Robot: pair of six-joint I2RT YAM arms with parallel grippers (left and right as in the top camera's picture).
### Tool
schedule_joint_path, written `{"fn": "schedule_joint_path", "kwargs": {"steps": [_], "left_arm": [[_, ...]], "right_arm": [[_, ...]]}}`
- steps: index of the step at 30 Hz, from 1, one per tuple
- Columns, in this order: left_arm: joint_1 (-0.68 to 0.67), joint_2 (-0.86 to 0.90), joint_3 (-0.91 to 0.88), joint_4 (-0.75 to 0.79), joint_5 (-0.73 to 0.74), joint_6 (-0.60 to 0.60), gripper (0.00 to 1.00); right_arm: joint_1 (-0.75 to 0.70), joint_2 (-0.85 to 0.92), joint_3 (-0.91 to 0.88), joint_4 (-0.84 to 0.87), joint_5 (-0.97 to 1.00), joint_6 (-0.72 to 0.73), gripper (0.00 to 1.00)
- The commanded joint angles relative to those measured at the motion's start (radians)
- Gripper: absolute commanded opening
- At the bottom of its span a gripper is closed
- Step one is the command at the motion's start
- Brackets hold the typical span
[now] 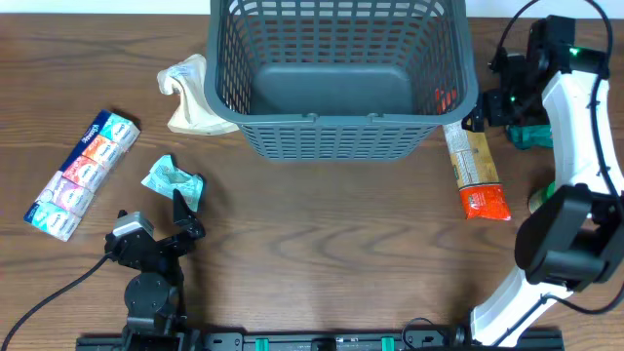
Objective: Pack container
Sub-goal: 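Move the right gripper over the spaghetti packet and close on it, then lift the spaghetti packet with the right gripper toward the basket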
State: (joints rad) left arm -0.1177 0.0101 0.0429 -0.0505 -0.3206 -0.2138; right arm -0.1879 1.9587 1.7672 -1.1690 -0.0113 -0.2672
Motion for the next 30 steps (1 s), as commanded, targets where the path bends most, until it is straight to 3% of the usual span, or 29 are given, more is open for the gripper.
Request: {"fn": "schedule_joint_path", "kwargs": {"steps": [1,15,30], "left_arm": [[0.006,-0.006,-0.029,-0.014,-0.006,-0.009,0.99],[0.006,-0.006,-0.029,-0.014,-0.006,-0.010,0.99],[0.006,-0.006,-0.029,-0.014,-0.006,-0.010,0.99]], "right_arm": [[-0.008,0.051,0.002,0.010,-0.013,0.052,0.98],[-0.014,0.220,-0.014,0.077,-0.008,0.089,0.95],[-0.014,0.226,-0.251,0.264,-0.008,0.095,0.99]]}}
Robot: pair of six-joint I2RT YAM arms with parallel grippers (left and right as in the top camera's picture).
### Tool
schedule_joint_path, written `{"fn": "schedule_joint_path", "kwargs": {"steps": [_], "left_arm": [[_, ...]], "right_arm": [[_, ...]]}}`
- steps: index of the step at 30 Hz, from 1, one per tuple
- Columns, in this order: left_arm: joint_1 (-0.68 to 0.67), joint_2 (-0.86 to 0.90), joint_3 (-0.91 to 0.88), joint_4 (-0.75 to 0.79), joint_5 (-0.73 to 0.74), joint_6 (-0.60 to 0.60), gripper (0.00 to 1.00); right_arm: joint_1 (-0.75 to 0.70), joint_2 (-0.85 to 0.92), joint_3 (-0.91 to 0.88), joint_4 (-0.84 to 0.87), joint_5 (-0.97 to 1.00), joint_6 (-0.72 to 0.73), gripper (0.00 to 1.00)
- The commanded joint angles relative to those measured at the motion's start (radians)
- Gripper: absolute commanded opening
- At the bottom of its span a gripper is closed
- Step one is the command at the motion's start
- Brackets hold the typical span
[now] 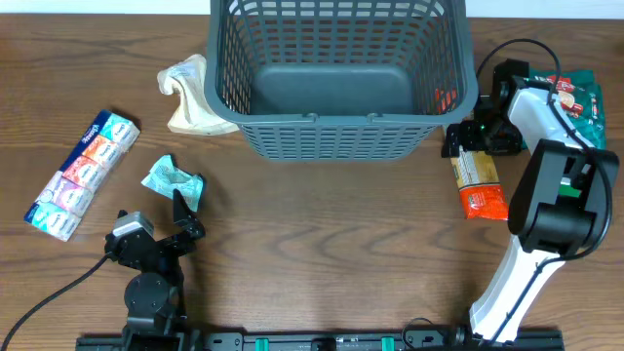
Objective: Pack container
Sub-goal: 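Lift the spaghetti packet with the right gripper toward the basket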
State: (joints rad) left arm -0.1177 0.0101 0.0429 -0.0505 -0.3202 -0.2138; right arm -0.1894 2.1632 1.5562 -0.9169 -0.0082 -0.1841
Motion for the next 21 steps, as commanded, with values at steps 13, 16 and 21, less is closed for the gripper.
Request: {"fn": "schedule_joint_path", "kwargs": {"steps": [13,16,21], "left_arm": [[0.006,-0.006,-0.029,-0.015,-0.006,-0.010,0.99],[0.006,-0.006,-0.029,-0.014,-0.006,-0.010,0.99],[0.006,-0.006,-0.029,-0.014,-0.006,-0.010,0.98]], "right_arm": [[-0.013,0.022,-0.046,0.010,-0.035,0.012,0.01],[-0.013,0.022,-0.046,0.012,-0.052,0.016,0.01],[-0.013,0.021,-0.045,0.016,-0.052,0.065,0.01]]}}
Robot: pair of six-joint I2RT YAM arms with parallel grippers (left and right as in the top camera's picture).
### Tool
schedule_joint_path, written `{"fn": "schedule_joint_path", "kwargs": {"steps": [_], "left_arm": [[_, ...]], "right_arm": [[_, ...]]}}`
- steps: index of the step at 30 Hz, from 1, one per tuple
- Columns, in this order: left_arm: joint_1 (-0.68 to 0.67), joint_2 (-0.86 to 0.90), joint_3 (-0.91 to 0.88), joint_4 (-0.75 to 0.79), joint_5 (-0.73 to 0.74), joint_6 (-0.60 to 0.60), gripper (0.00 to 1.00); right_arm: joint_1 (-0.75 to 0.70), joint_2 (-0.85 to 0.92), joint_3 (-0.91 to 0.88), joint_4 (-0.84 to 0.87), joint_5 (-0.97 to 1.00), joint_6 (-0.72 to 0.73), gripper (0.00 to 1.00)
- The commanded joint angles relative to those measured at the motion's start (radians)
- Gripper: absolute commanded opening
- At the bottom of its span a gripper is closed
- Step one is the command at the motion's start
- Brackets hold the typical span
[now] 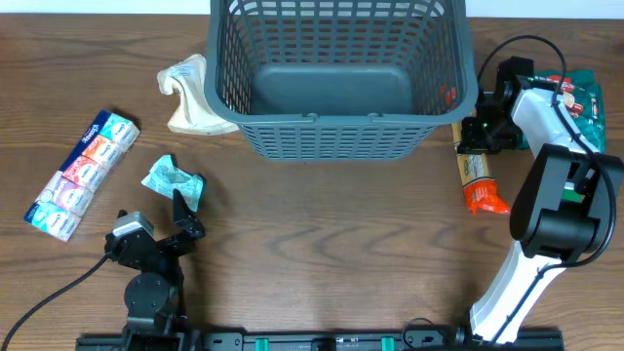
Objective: Pack container
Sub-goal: 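Lift the spaghetti packet with the right gripper toward the basket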
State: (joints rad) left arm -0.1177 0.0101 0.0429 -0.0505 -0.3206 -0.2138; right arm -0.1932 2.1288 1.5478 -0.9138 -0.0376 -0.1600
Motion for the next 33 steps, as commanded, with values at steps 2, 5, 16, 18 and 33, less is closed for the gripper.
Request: {"fn": "schedule_joint_path", "kwargs": {"steps": [2,5,16,18,33], "left_arm": [[0.006,-0.006,-0.029,-0.015,-0.006,-0.010,0.98],[0.006,-0.006,-0.029,-0.015,-0.006,-0.010,0.99],[0.006,-0.006,-0.029,-0.014,-0.006,-0.010,0.99],[0.006,-0.006,-0.029,-0.014,-0.006,-0.010,0.99],[0.006,-0.006,-0.029,-0.015,-0.006,-0.009,0.98]], "right_arm": [[-0.009,0.055,-0.035,0.008,-0.024,0.052,0.01],[-0.009,0.043,-0.023,-0.013,-0.024,0.052,0.01],[-0.008,-0.194,0.139,-0.101,-0.017,0.086,0.01],[-0.008,-0.247,0.177,-0.127,0.004,0.101,0.01],[0.003,-0.655,0.336,-0.266,0.093,0.107,0.01]]}}
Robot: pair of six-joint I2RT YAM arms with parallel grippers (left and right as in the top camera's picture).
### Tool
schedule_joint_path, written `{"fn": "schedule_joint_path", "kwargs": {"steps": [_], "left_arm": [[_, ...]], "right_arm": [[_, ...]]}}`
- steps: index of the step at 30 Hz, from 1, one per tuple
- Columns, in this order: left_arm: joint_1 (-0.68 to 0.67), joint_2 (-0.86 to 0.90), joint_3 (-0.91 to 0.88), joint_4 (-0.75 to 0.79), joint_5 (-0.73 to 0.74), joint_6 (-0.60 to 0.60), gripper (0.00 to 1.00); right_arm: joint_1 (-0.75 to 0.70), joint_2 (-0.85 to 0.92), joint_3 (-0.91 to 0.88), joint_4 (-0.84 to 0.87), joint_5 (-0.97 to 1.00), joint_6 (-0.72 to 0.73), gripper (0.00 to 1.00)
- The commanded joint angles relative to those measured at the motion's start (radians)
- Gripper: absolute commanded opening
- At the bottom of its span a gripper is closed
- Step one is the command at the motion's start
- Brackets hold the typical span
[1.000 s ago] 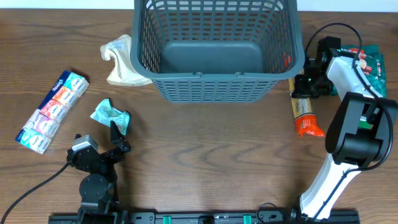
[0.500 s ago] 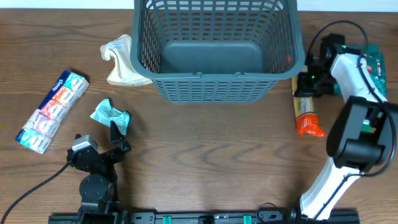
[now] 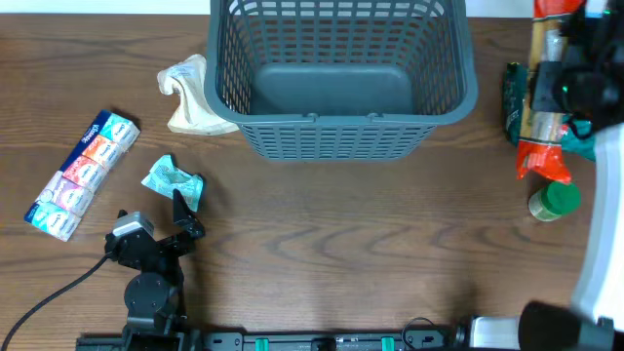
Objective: Pack container
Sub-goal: 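Lift the spaghetti packet with the right gripper toward the basket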
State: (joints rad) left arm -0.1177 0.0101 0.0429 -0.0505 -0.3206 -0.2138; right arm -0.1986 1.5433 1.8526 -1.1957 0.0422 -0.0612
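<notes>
The grey slatted basket [image 3: 336, 78] stands at the back middle of the table with nothing in it. My right gripper [image 3: 568, 88] is raised high to the right of the basket, shut on a long yellow-and-orange snack packet [image 3: 542, 117]. The packet hangs clear of the table, its orange end toward the front. My left gripper [image 3: 185, 216] rests low at the front left with its fingers apart and holds nothing. A crumpled teal wrapper [image 3: 171, 178] lies just behind it.
A cream cloth [image 3: 188, 93] lies against the basket's left side. A strip of coloured packs [image 3: 80, 174] lies at the far left. On the right are a dark green bag [image 3: 512, 97] and a green-lidded jar [image 3: 554, 201], partly under the raised arm.
The right gripper was down at the packet's far end beside the basket. Now it is high up with the packet hanging from it, further right. The left arm has not moved.
The packet first lay flat on the table right of the basket, with the right gripper up beside the basket's corner. Then the gripper was down at the packet's far end. Then the packet stood on its edge in the grip, and now it is lifted off the table.
</notes>
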Motion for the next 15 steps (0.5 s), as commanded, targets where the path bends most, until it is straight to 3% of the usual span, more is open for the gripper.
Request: {"fn": "schedule_joint_path", "kwargs": {"steps": [1,6,15], "left_arm": [[0.006,-0.006,-0.029,-0.014,-0.006,-0.009,0.99],[0.006,-0.006,-0.029,-0.014,-0.006,-0.010,0.99],[0.006,-0.006,-0.029,-0.014,-0.006,-0.009,0.99]], "right_arm": [[0.016,-0.090,0.032,0.018,0.013,-0.004,0.01],[0.087,-0.167,0.033,0.062,0.006,-0.115,0.01],[0.243,-0.142,0.168,0.141,-0.030,-0.142,0.01]]}}
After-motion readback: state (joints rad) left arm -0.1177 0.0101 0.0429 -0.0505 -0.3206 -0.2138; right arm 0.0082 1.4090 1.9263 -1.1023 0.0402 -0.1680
